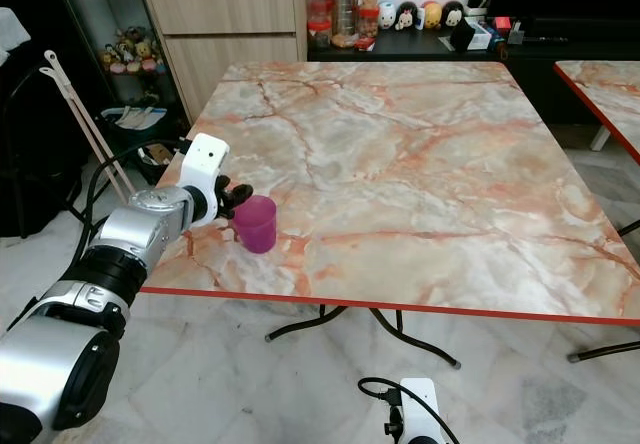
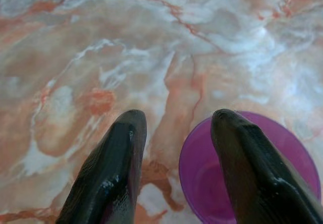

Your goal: Setting the table

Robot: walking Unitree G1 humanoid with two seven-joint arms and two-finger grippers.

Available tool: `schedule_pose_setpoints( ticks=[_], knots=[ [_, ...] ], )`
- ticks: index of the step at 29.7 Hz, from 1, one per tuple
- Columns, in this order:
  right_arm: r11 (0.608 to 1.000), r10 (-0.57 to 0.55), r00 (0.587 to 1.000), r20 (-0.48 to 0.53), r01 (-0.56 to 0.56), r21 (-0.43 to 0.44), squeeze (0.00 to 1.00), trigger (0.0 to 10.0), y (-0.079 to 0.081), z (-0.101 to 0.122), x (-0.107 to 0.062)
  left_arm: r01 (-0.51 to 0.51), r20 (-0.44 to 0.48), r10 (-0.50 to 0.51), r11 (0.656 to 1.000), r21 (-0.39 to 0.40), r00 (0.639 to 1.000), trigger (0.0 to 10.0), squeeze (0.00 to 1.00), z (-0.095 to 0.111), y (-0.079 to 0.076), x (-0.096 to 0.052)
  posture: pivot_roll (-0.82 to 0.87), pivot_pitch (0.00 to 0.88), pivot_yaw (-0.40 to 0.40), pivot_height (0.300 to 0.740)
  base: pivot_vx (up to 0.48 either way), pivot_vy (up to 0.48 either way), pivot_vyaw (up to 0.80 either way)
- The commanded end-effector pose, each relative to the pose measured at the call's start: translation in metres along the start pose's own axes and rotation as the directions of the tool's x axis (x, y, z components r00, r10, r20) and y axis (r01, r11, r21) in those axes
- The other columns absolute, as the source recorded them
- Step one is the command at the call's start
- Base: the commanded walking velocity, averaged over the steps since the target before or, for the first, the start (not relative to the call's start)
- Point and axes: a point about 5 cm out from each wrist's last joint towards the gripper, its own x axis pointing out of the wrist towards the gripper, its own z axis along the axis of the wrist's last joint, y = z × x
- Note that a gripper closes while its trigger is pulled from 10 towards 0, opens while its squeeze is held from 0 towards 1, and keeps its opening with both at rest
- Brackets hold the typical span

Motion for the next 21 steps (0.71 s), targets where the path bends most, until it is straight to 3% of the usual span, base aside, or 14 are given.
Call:
schedule_pose_setpoints(
  ticks=[1, 12, 21],
  knots=[
    [1.000, -0.005, 1.000, 0.003, 0.005, 0.020, 0.00, 10.0, 0.000, 0.002, 0.001, -0.004, 0.002, 0.004, 1.000, 0.020, 1.000, 10.0, 0.00, 0.003, 0.004, -0.001, -0.02, 0.000, 0.047, 0.740, 0.000, 0.000, 0.00],
    [1.000, -0.004, 1.000, -0.002, 0.004, 0.027, 0.00, 10.0, 0.001, 0.001, 0.000, 0.023, -0.043, -0.022, 0.999, 0.044, 0.999, 10.0, 0.00, -0.007, 0.012, -0.004, -0.01, 0.000, 0.045, 0.740, 0.000, 0.000, 0.00],
    [1.000, -0.007, 1.000, 0.003, 0.007, 0.030, 0.00, 10.0, 0.001, 0.002, 0.001, 0.066, -0.063, -0.063, 0.997, 0.044, 0.996, 10.0, 0.00, -0.017, 0.005, -0.003, -0.01, 0.000, 0.042, 0.740, 0.000, 0.000, 0.00]
  ],
)
